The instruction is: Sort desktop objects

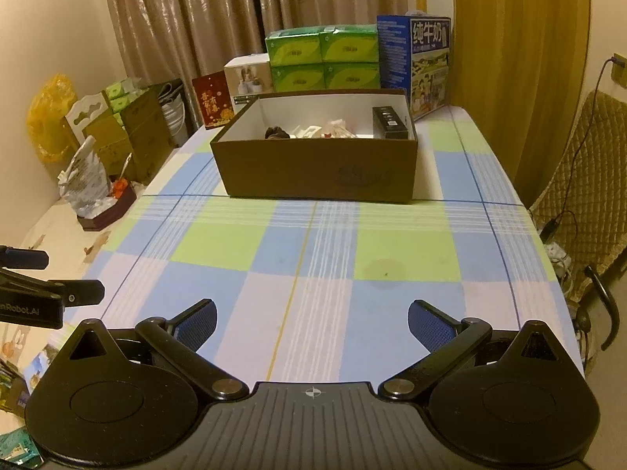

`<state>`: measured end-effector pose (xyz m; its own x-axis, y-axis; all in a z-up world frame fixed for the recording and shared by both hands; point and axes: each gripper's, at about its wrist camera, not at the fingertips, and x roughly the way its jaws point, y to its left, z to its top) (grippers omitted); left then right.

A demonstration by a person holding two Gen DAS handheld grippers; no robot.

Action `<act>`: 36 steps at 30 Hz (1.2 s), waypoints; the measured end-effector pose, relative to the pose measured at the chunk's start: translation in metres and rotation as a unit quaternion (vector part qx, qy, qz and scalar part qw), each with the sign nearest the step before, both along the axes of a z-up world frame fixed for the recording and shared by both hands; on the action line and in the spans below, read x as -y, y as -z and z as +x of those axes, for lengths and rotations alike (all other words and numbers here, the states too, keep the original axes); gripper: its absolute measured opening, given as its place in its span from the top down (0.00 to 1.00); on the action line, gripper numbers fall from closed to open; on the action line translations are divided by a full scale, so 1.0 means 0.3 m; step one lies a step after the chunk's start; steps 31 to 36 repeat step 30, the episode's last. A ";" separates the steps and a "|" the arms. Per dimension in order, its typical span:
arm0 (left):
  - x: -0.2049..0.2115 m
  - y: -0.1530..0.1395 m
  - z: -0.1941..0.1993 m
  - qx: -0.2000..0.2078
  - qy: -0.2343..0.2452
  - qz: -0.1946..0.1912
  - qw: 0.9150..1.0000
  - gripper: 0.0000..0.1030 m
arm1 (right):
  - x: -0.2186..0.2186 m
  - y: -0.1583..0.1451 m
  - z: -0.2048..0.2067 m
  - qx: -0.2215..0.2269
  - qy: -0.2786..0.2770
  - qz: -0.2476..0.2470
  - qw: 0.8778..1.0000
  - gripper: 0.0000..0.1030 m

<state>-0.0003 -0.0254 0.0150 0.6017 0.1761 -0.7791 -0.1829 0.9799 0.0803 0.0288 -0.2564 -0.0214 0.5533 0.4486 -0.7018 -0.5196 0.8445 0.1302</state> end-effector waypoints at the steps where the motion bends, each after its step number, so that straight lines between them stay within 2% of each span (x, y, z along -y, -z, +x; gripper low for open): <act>1: -0.001 0.002 0.003 -0.001 0.000 0.000 1.000 0.01 | -0.003 0.000 0.004 0.000 -0.001 -0.001 1.000 0.02; 36: -0.009 0.024 0.089 -0.011 0.006 -0.003 1.000 0.01 | -0.021 0.025 0.077 -0.020 -0.004 -0.006 1.000 0.02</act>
